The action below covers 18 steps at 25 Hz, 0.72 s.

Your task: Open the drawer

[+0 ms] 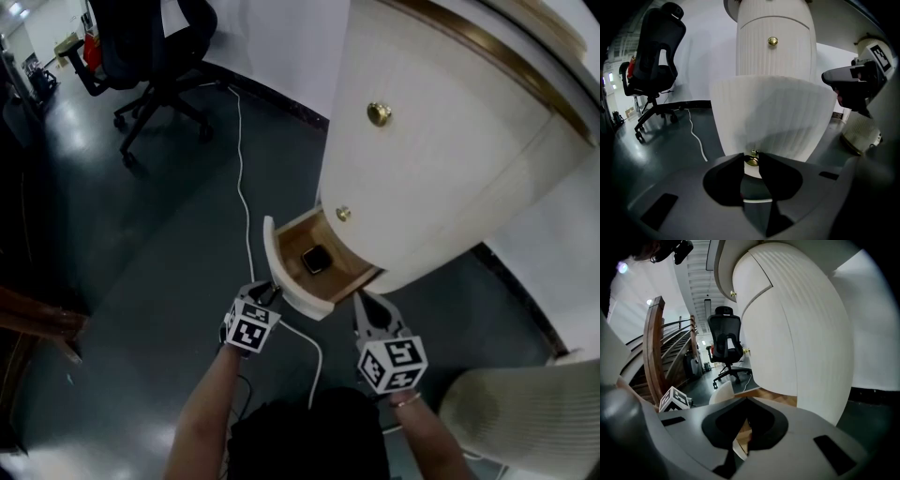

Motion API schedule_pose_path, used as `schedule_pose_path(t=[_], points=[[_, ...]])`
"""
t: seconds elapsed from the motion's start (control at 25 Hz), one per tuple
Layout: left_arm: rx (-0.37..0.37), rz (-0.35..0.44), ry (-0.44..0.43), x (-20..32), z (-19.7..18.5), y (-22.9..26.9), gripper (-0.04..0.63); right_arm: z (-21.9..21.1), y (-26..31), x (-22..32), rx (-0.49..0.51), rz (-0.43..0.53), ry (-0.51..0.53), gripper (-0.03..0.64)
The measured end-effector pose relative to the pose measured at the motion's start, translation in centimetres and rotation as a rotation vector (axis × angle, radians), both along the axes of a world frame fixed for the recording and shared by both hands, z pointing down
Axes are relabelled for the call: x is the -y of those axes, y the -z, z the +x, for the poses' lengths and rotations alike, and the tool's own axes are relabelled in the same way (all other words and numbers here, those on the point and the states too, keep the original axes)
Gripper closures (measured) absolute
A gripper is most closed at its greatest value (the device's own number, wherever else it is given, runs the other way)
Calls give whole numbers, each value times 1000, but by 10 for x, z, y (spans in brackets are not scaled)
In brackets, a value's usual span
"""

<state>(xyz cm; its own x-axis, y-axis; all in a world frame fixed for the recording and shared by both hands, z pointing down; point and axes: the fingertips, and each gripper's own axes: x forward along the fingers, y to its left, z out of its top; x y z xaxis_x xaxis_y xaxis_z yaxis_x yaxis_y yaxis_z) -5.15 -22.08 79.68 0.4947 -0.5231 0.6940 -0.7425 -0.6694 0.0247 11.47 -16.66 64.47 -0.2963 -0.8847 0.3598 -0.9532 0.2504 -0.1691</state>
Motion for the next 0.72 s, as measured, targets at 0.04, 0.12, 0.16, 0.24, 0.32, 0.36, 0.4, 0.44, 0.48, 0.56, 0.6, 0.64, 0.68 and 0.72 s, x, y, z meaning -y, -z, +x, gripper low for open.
schedule_pose_path(t=[0.04, 0.12, 0.16, 0.24, 0.32, 0.36, 0.4, 0.44, 0.48, 0.56, 0.6, 0.64, 0.68, 0.72], points=[[2, -3, 4, -2, -4, -1, 497, -1, 0, 0, -1, 0, 6, 614], [4, -9, 14, -7, -11, -1, 497, -4, 1, -1, -4, 0, 16, 614], [4, -12, 20, -9, -15, -2, 497, -5, 1, -1, -5, 0, 21, 614], [2, -20, 34, -13, -22, -2, 497, -9, 1, -1, -3, -2, 31, 614], [-3, -26, 54, -17, -28, -3, 498, -12, 2, 0, -2, -2, 41, 614], [-4, -28, 64, -18, -31, -3, 499, -14, 2, 0, -1, 0, 45, 614], [-3, -30, 73, -20, -34, -3, 499, -16, 3, 1, 0, 1, 50, 614], [-2, -33, 82, -22, -37, -3, 499, -18, 3, 1, 2, 1, 54, 614], [-1, -36, 90, -24, -40, -4, 499, -20, 4, 1, 3, 1, 57, 614], [1, -41, 106, -28, -45, -4, 499, -24, 4, 1, 5, 1, 66, 614], [3, -42, 115, -30, -48, -4, 499, -27, 5, 0, 6, 1, 71, 614], [4, -44, 122, -32, -51, -5, 499, -29, 5, 0, 7, 2, 76, 614], [5, -46, 129, -34, -54, -5, 499, -32, 6, -1, 8, 3, 80, 614], [6, -49, 135, -36, -57, -5, 499, -34, 7, -1, 9, 5, 83, 614]])
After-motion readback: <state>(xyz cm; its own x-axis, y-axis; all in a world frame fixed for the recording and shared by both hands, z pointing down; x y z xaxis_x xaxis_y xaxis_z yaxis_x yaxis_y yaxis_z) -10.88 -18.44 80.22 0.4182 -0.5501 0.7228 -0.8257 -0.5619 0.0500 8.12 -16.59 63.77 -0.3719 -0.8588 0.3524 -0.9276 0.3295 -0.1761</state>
